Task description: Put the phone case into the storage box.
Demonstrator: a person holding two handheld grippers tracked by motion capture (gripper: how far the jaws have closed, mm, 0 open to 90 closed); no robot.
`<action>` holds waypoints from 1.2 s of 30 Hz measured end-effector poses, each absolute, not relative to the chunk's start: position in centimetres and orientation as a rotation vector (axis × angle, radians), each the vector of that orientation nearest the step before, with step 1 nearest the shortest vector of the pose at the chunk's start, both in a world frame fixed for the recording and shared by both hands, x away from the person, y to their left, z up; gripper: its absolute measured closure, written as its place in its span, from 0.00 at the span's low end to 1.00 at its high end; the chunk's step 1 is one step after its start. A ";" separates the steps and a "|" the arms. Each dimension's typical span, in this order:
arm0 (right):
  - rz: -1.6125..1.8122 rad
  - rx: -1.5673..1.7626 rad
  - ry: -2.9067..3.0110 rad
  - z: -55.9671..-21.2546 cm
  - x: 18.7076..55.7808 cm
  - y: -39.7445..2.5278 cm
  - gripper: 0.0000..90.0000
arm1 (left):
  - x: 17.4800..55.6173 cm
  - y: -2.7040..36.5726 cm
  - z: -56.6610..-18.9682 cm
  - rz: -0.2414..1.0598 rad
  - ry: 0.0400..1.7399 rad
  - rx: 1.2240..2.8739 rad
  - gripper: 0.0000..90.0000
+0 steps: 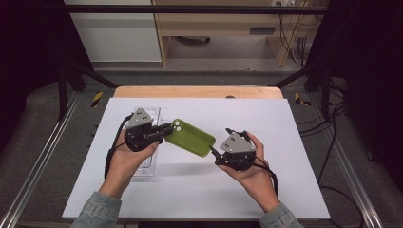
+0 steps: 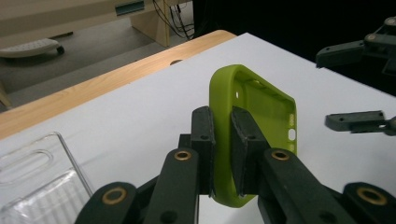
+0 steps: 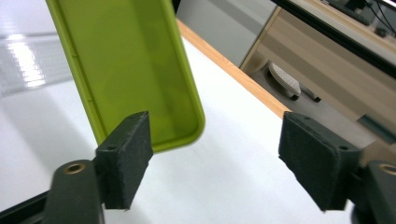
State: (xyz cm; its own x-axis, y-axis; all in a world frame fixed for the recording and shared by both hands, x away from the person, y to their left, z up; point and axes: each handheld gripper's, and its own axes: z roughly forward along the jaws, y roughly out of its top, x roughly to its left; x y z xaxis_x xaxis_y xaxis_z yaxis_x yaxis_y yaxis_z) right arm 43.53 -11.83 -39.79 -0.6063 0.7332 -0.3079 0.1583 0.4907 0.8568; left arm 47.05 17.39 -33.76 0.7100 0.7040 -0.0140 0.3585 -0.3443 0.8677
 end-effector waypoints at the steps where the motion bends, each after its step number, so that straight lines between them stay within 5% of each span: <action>1: 1.097 0.752 2.042 -40.0 43.5 -12.1 0.22 | 47.2 17.4 -33.6 0.464 0.815 1.965 0.89; 9: 1.237 0.948 1.965 -41.0 42.8 -15.5 0.08 | 47.6 18.0 -32.5 0.494 0.827 1.957 0.89; 23: 1.234 1.008 1.841 -45.1 40.8 -21.2 0.07 | 48.1 19.2 -30.2 0.576 0.809 1.954 0.89; 36: 1.228 0.943 1.882 -46.6 40.3 -20.7 0.08 | 48.9 20.9 -27.9 0.664 0.809 1.972 0.89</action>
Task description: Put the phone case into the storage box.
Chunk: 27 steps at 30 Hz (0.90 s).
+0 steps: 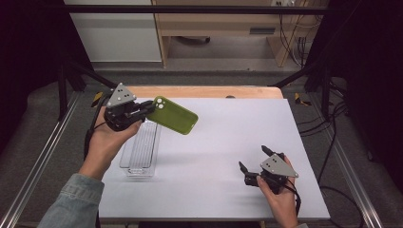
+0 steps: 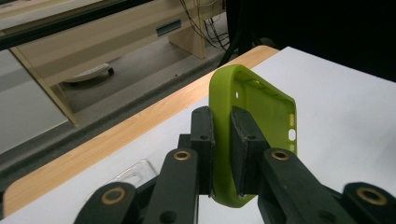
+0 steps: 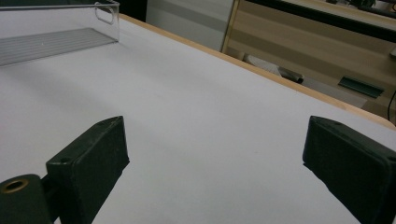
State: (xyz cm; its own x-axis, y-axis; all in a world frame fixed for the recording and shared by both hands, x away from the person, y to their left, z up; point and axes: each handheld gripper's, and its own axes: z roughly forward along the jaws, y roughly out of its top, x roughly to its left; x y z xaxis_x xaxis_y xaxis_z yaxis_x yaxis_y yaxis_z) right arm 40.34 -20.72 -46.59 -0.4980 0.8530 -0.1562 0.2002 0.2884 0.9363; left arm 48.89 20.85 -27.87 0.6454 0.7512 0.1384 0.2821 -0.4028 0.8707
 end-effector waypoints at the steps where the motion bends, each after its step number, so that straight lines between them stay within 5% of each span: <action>1: 1.235 0.949 1.884 -46.6 40.4 -20.8 0.08 | 48.9 21.1 -27.8 0.670 0.810 1.977 0.89; 27: 1.303 0.951 1.800 -47.0 40.7 -22.2 0.05 | 49.4 25.9 -25.9 0.846 0.843 2.013 0.89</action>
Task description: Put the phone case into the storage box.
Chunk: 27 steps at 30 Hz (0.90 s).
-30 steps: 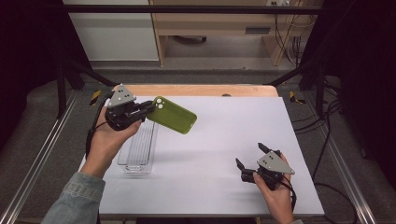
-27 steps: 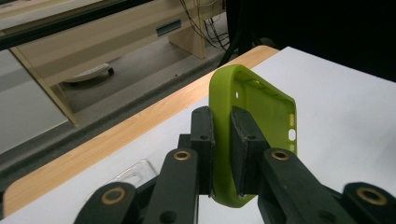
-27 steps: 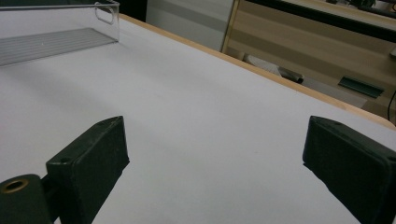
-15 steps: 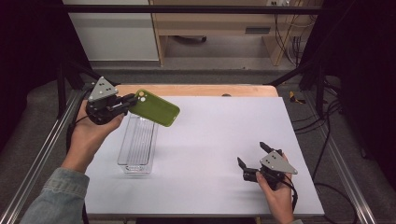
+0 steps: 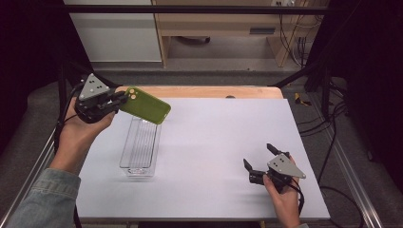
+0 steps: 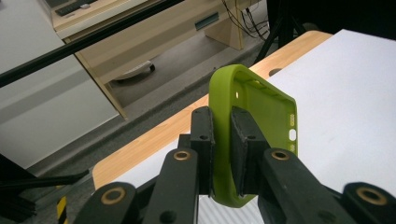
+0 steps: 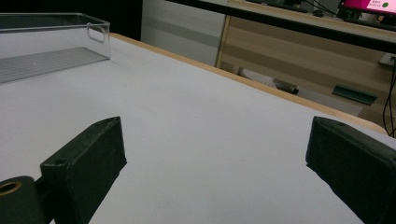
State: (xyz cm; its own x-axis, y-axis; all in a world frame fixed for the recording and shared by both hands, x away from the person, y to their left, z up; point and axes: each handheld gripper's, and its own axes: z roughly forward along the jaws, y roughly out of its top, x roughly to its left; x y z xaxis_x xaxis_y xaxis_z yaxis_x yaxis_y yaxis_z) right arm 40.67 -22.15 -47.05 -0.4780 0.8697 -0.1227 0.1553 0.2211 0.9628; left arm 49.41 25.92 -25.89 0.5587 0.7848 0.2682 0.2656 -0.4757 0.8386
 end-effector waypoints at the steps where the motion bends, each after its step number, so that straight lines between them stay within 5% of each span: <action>1: 1.302 0.951 1.801 -47.1 40.7 -22.1 0.05 | 49.4 25.9 -25.9 0.854 0.839 2.022 0.89; 27: 1.372 0.904 1.760 -46.6 39.1 -23.2 0.03 | 50.8 26.7 -26.7 0.967 0.776 2.160 0.89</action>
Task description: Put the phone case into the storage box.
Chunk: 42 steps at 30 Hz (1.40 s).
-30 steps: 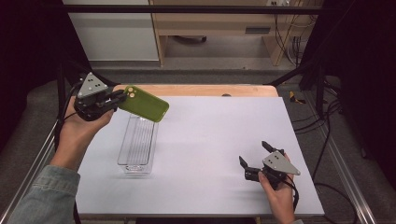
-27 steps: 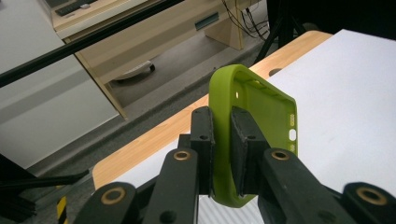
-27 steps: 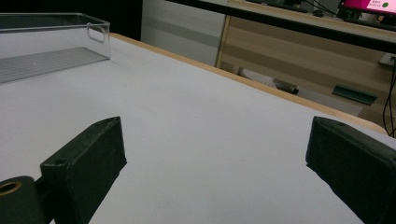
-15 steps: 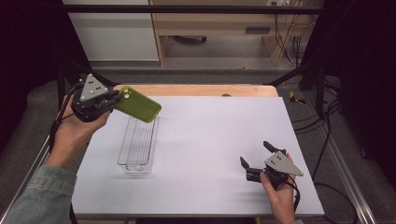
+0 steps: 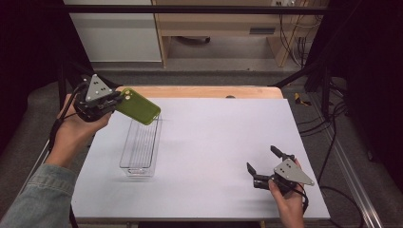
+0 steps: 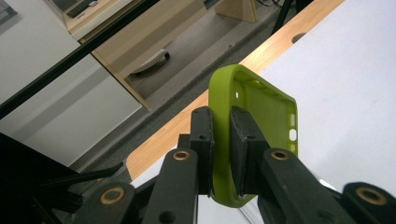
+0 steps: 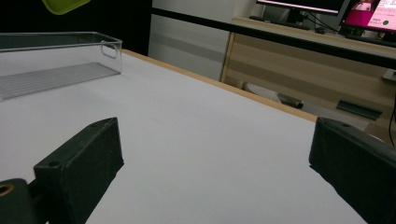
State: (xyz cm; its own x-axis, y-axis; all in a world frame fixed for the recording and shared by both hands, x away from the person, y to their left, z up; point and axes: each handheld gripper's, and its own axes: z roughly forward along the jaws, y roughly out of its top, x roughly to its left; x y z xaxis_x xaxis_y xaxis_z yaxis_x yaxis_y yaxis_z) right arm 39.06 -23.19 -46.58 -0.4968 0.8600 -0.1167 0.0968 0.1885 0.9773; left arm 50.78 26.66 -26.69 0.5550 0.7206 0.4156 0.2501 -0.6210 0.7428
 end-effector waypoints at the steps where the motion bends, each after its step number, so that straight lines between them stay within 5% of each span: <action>1: 1.370 0.905 1.757 -46.6 39.0 -23.3 0.03 | 50.9 26.6 -26.8 0.969 0.779 2.164 0.89; 42: 1.407 0.929 1.713 -47.0 39.2 -23.8 0.03 | 52.1 26.6 -28.1 1.068 0.725 2.316 0.89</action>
State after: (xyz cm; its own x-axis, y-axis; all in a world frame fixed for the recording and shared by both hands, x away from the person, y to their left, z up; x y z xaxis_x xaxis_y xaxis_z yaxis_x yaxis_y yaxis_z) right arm 39.20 -23.84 -46.99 -0.4799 0.8731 -0.0860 0.0852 0.1439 0.9859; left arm 52.06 26.61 -28.06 0.5539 0.6389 0.5338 0.2599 -0.7418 0.6182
